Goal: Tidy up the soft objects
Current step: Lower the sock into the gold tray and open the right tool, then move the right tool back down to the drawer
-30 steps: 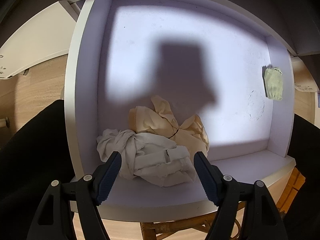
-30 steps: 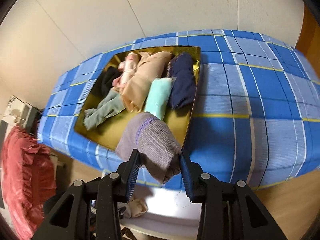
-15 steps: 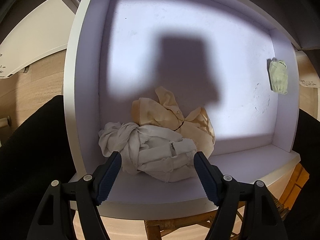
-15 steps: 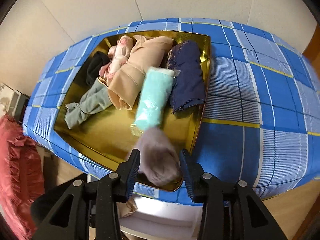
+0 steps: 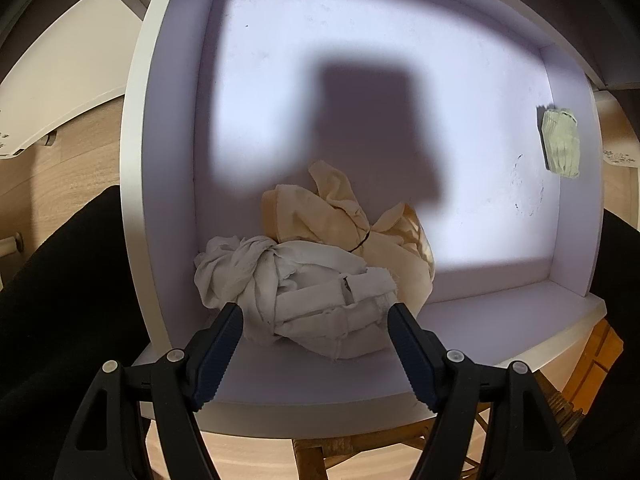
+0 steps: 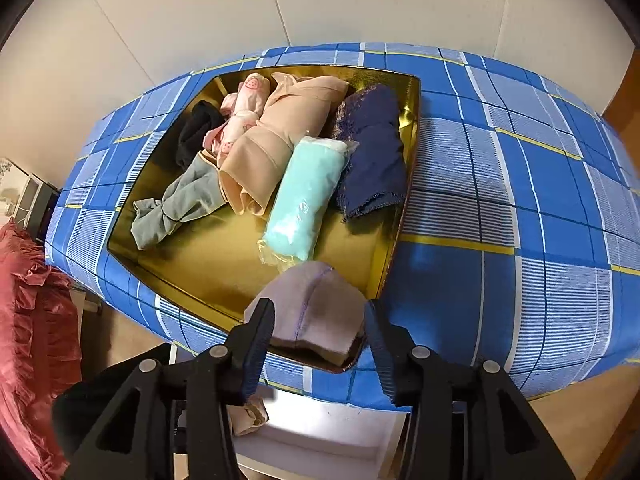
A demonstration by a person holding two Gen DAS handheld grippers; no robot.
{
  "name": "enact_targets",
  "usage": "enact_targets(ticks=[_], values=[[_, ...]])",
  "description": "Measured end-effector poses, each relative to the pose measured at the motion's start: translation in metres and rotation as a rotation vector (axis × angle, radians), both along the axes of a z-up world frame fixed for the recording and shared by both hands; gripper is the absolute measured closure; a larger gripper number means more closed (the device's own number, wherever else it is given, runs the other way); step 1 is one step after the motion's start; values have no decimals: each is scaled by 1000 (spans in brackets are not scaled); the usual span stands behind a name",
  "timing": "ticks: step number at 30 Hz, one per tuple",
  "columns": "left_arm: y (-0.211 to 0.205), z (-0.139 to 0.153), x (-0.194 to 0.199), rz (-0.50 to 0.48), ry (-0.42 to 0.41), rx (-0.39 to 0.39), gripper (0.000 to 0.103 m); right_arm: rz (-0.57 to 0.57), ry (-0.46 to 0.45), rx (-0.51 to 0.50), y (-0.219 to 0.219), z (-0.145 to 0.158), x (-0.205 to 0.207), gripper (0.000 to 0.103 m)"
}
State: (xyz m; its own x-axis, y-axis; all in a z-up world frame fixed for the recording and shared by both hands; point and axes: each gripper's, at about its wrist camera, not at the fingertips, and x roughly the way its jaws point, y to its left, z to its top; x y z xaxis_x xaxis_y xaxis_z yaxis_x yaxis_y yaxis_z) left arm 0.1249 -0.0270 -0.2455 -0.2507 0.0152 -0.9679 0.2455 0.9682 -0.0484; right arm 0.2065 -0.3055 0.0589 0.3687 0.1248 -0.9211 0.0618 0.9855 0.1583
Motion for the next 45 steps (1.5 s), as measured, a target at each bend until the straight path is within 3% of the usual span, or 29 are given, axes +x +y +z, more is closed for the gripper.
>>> enact_targets(ticks=[11, 26, 35, 45], values=[[12, -5, 3, 34, 18, -17, 27, -24, -81, 41, -13, 3, -33, 50], [13, 1, 4, 40, -22, -2, 27, -69, -79, 126, -39, -28, -90, 46], [10, 8, 6, 33, -57, 6, 27, -74, 25, 185, -37, -84, -125, 44], [14, 13, 7, 64, -62, -16, 27, -68, 211, 184, -18, -175, -134, 44]])
